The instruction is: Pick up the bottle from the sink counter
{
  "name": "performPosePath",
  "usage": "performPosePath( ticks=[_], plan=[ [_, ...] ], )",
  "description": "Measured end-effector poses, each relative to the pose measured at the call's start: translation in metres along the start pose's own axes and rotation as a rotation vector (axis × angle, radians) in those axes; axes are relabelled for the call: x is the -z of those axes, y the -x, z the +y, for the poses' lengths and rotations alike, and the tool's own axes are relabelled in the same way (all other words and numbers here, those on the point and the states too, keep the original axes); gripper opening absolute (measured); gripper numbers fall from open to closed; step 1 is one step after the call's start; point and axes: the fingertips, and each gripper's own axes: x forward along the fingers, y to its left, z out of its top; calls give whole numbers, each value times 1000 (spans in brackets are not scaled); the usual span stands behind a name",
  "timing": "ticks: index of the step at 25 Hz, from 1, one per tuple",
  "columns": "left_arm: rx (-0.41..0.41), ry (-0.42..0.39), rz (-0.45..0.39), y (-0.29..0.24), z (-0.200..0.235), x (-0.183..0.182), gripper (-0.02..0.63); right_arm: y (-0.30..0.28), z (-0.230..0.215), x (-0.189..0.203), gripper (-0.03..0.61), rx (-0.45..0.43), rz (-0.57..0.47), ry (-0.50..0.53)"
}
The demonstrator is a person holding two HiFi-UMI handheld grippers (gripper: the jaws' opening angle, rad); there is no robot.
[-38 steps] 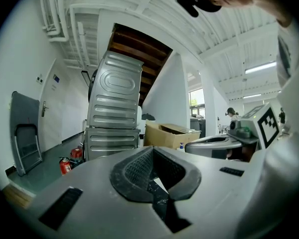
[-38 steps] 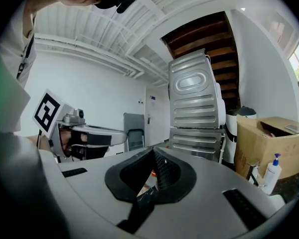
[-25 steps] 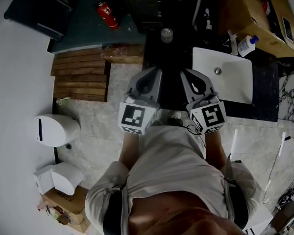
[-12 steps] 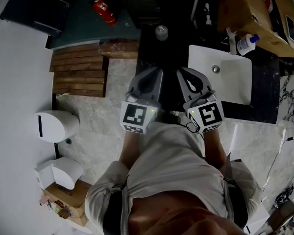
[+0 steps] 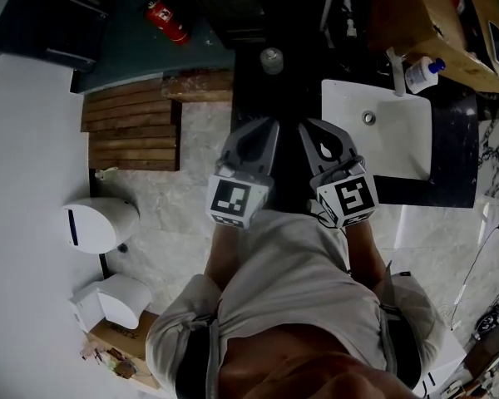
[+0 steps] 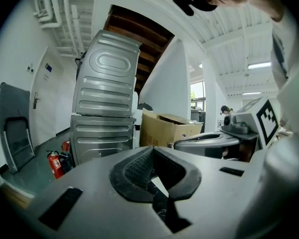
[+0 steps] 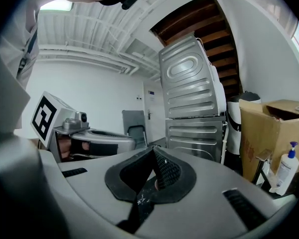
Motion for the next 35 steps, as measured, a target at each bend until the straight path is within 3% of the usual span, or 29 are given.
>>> performPosePath(
  ticks=[14, 35],
  plan=[
    [45, 50, 51, -30, 64, 27, 2, -66, -14, 20, -8, 53, 84, -4],
    [129, 42, 139, -84, 99, 80, 2, -111, -37, 52, -8, 112, 157, -18]
  ],
)
